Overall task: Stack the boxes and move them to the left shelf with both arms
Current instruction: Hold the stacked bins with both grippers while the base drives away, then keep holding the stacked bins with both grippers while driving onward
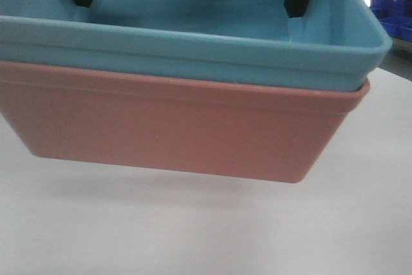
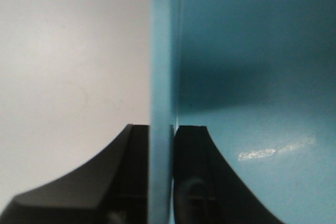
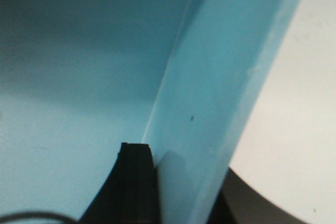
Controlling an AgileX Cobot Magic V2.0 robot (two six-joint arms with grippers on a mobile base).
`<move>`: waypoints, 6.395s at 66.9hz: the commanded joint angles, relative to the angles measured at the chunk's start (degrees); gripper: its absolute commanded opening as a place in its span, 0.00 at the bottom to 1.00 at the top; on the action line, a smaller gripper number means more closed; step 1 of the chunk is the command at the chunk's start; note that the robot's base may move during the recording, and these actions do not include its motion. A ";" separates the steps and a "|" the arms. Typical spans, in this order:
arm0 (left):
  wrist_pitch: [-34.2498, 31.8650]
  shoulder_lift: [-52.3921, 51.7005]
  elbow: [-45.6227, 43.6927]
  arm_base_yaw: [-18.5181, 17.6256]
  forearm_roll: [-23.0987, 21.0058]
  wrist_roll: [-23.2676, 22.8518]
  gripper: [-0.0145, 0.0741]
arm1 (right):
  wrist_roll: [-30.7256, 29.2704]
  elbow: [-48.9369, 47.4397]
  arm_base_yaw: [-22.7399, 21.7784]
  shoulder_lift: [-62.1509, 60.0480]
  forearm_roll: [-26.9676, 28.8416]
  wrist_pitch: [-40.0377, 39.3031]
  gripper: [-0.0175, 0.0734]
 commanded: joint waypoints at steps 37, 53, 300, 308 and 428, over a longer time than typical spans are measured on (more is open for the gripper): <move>-13.42 -1.89 -2.37 -2.41 -3.76 -0.88 0.16 | -0.92 -2.89 1.87 -2.19 3.65 -14.72 0.25; -13.32 -1.89 -2.37 -2.41 -3.76 -0.88 0.16 | -0.92 -2.89 1.87 -2.19 3.65 -14.55 0.25; -13.27 -0.92 -2.37 -2.41 -3.76 -0.88 0.16 | -0.97 -2.89 1.87 -2.19 2.84 -11.47 0.25; -13.27 -0.80 -2.37 -2.41 -3.76 -0.88 0.16 | -0.97 -2.89 1.87 -2.19 2.84 -11.05 0.25; -13.28 -0.09 -2.37 -2.41 -4.12 -0.88 0.16 | -0.97 -2.89 1.87 -2.19 1.68 -7.01 0.25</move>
